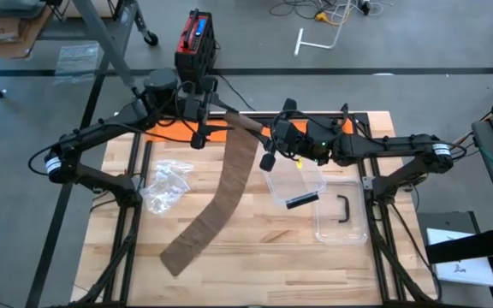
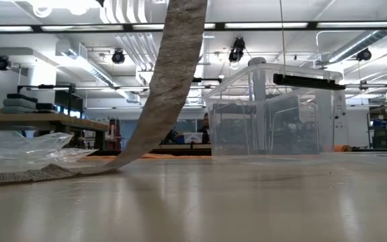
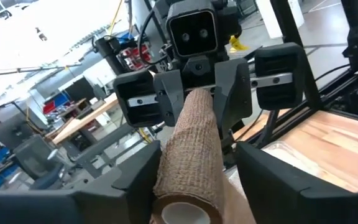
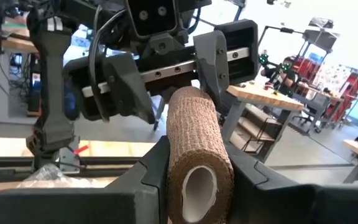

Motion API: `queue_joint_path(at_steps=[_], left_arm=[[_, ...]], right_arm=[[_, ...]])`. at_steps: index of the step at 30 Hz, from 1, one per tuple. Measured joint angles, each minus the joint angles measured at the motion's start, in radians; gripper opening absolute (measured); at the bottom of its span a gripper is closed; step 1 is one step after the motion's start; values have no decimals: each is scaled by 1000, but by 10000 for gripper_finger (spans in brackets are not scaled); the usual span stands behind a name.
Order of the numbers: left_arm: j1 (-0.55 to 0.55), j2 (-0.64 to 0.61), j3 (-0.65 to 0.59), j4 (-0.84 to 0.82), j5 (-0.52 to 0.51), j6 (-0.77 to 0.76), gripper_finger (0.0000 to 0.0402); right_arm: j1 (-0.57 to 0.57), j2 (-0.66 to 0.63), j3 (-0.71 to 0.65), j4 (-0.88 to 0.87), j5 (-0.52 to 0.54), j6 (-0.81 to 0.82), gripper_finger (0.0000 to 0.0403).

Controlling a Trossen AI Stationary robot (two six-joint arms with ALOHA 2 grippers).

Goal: Roll bandage
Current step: Roll the brown bandage

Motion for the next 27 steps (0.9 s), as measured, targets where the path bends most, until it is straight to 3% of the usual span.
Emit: queue_joint_path(at_steps=[7, 11, 18, 24, 27], left_arm=[[4, 1, 2, 2, -19, -6, 129], [10, 0, 2, 0, -16, -12, 126], [91, 4, 22, -19, 60, -51, 199], [169, 54, 83, -8, 300, -161, 261], [187, 102, 109, -13, 360, -197, 274]], right_arm=[[0, 2, 0, 28, -5, 16, 89], [-1, 2, 0, 32, -17, 24, 89], [-2, -1, 2, 64, -22, 20, 89], [-2, 1, 2, 76, -25, -48, 89], [-5, 9, 2, 86, -30, -73, 89]])
